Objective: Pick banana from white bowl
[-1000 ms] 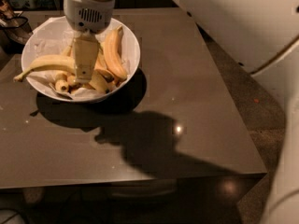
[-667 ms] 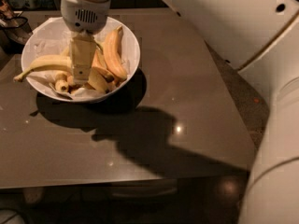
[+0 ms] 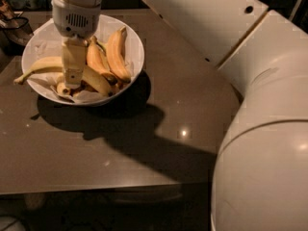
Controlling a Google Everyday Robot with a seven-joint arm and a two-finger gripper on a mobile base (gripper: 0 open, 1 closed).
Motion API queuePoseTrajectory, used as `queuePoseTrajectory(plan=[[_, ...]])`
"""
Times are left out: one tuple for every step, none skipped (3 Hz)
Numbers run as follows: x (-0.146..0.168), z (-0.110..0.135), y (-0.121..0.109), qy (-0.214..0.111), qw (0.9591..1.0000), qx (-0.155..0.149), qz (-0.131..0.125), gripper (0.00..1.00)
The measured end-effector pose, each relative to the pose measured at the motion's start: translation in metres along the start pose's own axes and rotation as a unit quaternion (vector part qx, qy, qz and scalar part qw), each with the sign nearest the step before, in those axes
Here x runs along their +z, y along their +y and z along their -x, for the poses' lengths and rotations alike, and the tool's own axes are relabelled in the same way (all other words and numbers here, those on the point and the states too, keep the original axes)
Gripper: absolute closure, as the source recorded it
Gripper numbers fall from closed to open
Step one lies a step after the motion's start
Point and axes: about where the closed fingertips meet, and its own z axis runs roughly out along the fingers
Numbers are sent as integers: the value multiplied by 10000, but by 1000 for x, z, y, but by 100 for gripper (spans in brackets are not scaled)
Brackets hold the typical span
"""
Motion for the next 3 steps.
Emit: queuePoseTrajectory(plan=[[7, 7, -4, 0, 10000, -14, 77, 23], [13, 10, -9, 28, 9999, -1, 138, 18], [22, 6, -14, 78, 9998, 55, 202, 17]])
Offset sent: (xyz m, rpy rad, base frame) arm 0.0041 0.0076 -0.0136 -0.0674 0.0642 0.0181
